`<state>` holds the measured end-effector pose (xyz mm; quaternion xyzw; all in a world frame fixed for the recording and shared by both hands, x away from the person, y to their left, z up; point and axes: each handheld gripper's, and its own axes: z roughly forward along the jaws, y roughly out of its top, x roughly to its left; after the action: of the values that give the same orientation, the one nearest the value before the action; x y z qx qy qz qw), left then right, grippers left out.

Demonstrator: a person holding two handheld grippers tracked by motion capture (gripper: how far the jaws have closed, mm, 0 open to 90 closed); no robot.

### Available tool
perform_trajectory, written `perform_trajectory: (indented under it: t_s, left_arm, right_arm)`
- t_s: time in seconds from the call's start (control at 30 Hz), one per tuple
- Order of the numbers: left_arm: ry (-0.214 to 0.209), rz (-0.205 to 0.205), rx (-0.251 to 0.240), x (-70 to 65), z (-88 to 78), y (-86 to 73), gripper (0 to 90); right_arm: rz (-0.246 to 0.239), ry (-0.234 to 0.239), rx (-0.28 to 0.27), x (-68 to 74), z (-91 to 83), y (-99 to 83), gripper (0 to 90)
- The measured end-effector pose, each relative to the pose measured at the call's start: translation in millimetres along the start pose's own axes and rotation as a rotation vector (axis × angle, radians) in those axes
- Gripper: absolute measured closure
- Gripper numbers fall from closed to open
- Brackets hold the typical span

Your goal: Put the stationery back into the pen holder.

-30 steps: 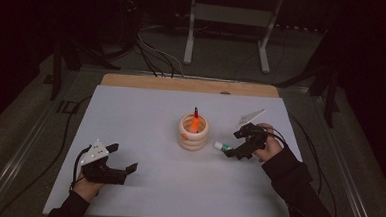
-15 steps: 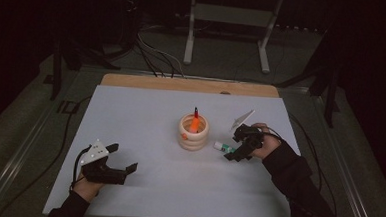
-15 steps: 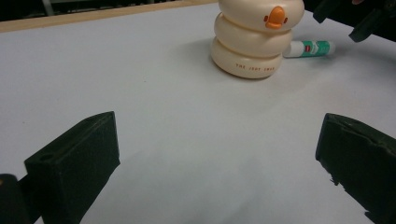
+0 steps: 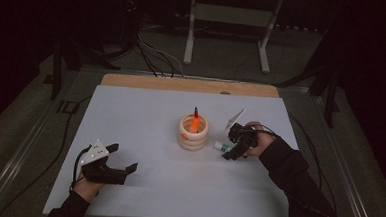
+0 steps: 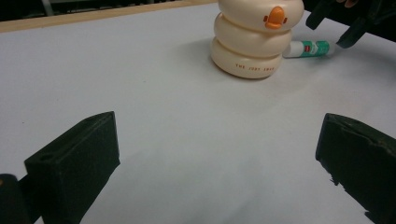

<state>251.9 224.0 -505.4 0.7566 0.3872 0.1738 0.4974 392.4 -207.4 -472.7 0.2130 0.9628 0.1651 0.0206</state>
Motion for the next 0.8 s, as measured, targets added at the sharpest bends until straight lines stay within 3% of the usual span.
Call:
perform_trajectory:
  t_s: [0.17,0.6,0.67,0.8]
  left_arm:
    - [0.0,0.001,0.0,0.0,0.0,0.1,0.3]
    - [-0.001,0.0,0.0,0.0,0.0,-0.1,0.3]
    - [0.0,-0.001,0.0,0.1,0.0,-0.1,0.3]
    - [0.001,0.0,0.002,0.3,0.2,-0.2,0.3]
  right_arm:
    - [0.005,-0.001,0.024,-4.3,4.2,4.0,34.8]
    - [-0.007,-0.027,0.105,-7.4,13.8,12.5,47.4]
    - [-0.033,-0.03,0.122,-6.9,16.5,14.4,50.2]
    - [-0.04,-0.033,0.131,-6.0,19.5,17.5,52.6]
